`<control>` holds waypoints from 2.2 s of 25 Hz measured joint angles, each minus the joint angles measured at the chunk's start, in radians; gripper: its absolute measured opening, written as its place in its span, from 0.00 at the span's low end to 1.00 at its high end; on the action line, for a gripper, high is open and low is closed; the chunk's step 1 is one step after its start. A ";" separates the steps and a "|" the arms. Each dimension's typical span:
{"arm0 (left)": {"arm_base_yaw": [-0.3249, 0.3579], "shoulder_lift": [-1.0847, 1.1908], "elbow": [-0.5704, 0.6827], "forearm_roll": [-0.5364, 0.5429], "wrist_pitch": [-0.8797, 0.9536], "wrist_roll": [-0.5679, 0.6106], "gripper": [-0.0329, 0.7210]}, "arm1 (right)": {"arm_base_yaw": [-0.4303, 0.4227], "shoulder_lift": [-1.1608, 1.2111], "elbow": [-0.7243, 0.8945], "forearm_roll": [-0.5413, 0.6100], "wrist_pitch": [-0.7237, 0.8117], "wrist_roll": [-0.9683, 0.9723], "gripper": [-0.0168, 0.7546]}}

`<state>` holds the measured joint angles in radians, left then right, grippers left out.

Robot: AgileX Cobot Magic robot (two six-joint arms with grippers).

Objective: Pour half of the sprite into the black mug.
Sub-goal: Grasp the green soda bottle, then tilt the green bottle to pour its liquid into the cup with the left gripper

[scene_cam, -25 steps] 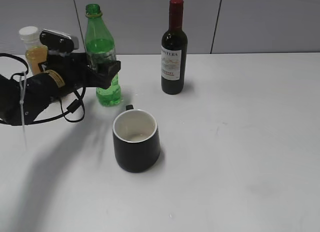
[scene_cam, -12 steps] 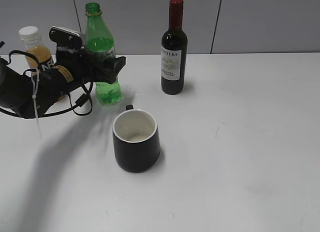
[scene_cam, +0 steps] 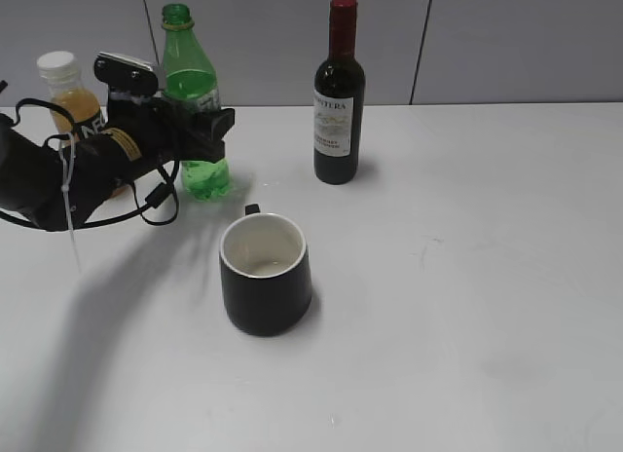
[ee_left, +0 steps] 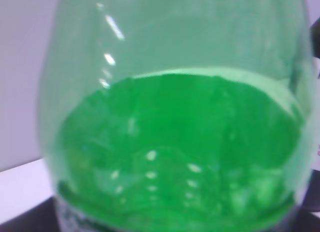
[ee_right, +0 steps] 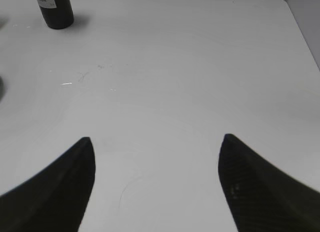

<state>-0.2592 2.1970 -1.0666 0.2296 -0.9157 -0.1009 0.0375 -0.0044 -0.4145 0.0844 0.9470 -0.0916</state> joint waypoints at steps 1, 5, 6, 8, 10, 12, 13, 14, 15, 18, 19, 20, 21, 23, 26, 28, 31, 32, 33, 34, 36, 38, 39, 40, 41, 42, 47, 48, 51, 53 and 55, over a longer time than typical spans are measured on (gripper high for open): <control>0.000 0.000 0.000 0.000 -0.001 0.000 0.66 | 0.000 0.000 0.000 0.000 0.000 0.000 0.77; 0.000 0.000 0.000 -0.007 0.000 0.000 0.66 | 0.000 0.000 0.000 0.000 0.000 0.000 0.77; 0.000 -0.004 0.000 -0.009 0.007 0.000 0.66 | 0.000 0.000 0.000 0.000 0.000 0.000 0.77; 0.000 -0.021 0.006 -0.014 0.028 0.000 0.66 | 0.000 0.000 0.000 0.000 0.000 0.000 0.77; 0.001 -0.046 0.022 -0.019 0.050 0.004 0.66 | 0.000 0.000 0.000 0.000 0.000 0.000 0.77; 0.001 -0.083 0.043 -0.029 0.059 0.019 0.66 | 0.000 0.000 0.000 0.000 0.000 0.000 0.77; 0.001 -0.106 0.057 -0.037 0.060 0.030 0.66 | 0.000 0.000 0.000 0.000 0.000 0.000 0.77; 0.001 -0.128 0.073 -0.047 0.057 0.040 0.66 | 0.000 0.000 0.000 0.000 0.000 0.000 0.77; 0.001 -0.149 0.091 -0.055 0.052 0.048 0.66 | 0.000 0.000 0.000 0.000 0.000 0.000 0.77; 0.001 -0.212 0.158 -0.067 0.039 0.056 0.66 | 0.000 0.000 0.000 0.000 0.000 0.000 0.77; 0.001 -0.230 0.182 -0.067 0.035 0.057 0.66 | 0.000 0.000 0.000 0.000 0.000 0.000 0.77; 0.001 -0.253 0.211 -0.068 0.032 0.058 0.66 | 0.000 0.000 0.000 0.000 0.000 0.000 0.77; 0.001 -0.278 0.243 -0.068 0.031 0.062 0.66 | 0.000 0.000 0.000 0.000 0.000 0.000 0.77; 0.001 -0.326 0.301 -0.069 0.029 0.081 0.66 | 0.000 0.000 0.000 0.000 0.000 0.000 0.77; -0.018 -0.401 0.395 -0.139 0.024 0.148 0.66 | 0.000 0.000 0.000 0.000 0.000 0.000 0.77; -0.049 -0.440 0.447 -0.230 0.020 0.223 0.66 | 0.000 0.000 0.000 0.000 0.000 0.000 0.77; -0.104 -0.487 0.512 -0.357 0.017 0.325 0.66 | 0.000 0.000 0.000 0.000 0.000 0.000 0.77; -0.122 -0.499 0.529 -0.390 0.017 0.353 0.66 | 0.000 0.000 0.000 0.000 0.000 0.000 0.77; -0.136 -0.511 0.544 -0.415 0.017 0.383 0.66 | 0.000 0.000 0.000 0.000 0.000 0.000 0.77; -0.154 -0.520 0.556 -0.446 0.018 0.413 0.66 | 0.000 0.000 0.000 0.000 0.000 0.000 0.77; -0.186 -0.539 0.579 -0.526 0.018 0.503 0.66 | 0.000 0.000 0.000 0.000 0.000 0.000 0.77; -0.221 -0.554 0.588 -0.620 0.020 0.601 0.66 | 0.000 0.000 0.000 0.000 0.000 0.000 0.77; -0.238 -0.561 0.590 -0.672 0.020 0.659 0.66 | 0.000 0.000 0.000 0.000 0.000 0.000 0.77; -0.254 -0.567 0.590 -0.711 0.020 0.721 0.66 | 0.000 0.000 0.000 0.000 0.000 0.000 0.77; -0.275 -0.570 0.590 -0.754 0.016 0.776 0.66 | 0.000 0.000 0.000 0.000 0.000 0.000 0.77; -0.300 -0.575 0.590 -0.795 0.015 0.844 0.66 | 0.000 0.000 0.000 0.000 0.000 0.000 0.77; -0.422 -0.577 0.590 -1.007 0.010 1.147 0.66 | 0.000 0.000 0.000 0.000 0.000 0.000 0.77; -0.436 -0.577 0.590 -1.039 0.005 1.183 0.66 | 0.000 0.000 0.000 0.000 0.000 0.000 0.77; -0.448 -0.577 0.590 -1.099 -0.002 1.295 0.66 | 0.000 0.000 0.000 0.000 0.000 0.000 0.77; -0.448 -0.577 0.590 -1.132 -0.008 1.372 0.66 | 0.000 0.000 0.000 0.000 0.000 0.000 0.77; -0.448 -0.578 0.590 -1.151 -0.012 1.453 0.66 | 0.000 0.000 0.000 0.000 0.000 0.000 0.77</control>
<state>-0.7076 1.6192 -0.4769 -0.9209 -0.9274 1.3522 0.0375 -0.0044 -0.4145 0.0844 0.9470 -0.0916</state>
